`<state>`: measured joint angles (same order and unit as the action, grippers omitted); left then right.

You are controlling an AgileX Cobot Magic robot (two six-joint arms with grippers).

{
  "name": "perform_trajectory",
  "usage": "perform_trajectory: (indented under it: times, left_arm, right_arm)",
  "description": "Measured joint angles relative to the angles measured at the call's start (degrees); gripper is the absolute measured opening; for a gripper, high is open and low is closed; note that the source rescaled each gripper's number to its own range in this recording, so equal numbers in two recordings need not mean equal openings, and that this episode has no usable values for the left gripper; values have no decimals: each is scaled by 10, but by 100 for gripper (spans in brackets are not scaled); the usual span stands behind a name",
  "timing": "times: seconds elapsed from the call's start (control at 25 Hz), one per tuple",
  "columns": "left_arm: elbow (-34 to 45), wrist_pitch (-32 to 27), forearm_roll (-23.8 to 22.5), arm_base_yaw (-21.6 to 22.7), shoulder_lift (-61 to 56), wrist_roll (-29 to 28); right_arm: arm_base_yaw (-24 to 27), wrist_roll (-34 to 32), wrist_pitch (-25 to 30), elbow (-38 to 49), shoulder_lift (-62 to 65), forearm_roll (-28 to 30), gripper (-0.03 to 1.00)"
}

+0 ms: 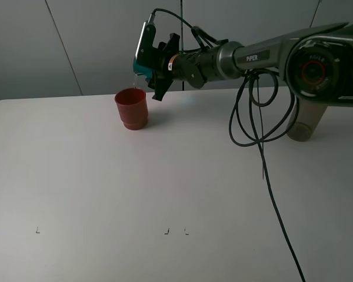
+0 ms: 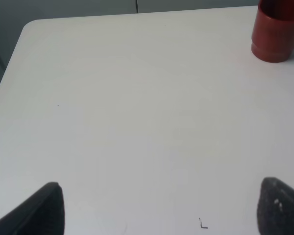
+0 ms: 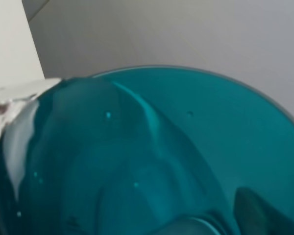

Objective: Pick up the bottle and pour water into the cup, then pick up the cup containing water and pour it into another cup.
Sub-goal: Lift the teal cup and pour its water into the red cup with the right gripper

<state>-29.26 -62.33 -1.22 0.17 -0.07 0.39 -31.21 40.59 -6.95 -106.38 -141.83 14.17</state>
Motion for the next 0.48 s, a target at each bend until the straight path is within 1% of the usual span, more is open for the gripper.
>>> perform_trajectory:
  times: [0.12, 0.32, 0.48]
  left_arm:
    - [0, 0, 0, 0, 0, 0]
    - [0, 0, 0, 0, 0, -4]
    - [0, 0, 0, 0, 0, -4]
  right_arm:
    - [-1, 11, 0, 0, 0, 0, 1]
    - [-1, 61, 0, 0, 0, 0, 1]
    - [-1, 71, 0, 0, 0, 0, 1]
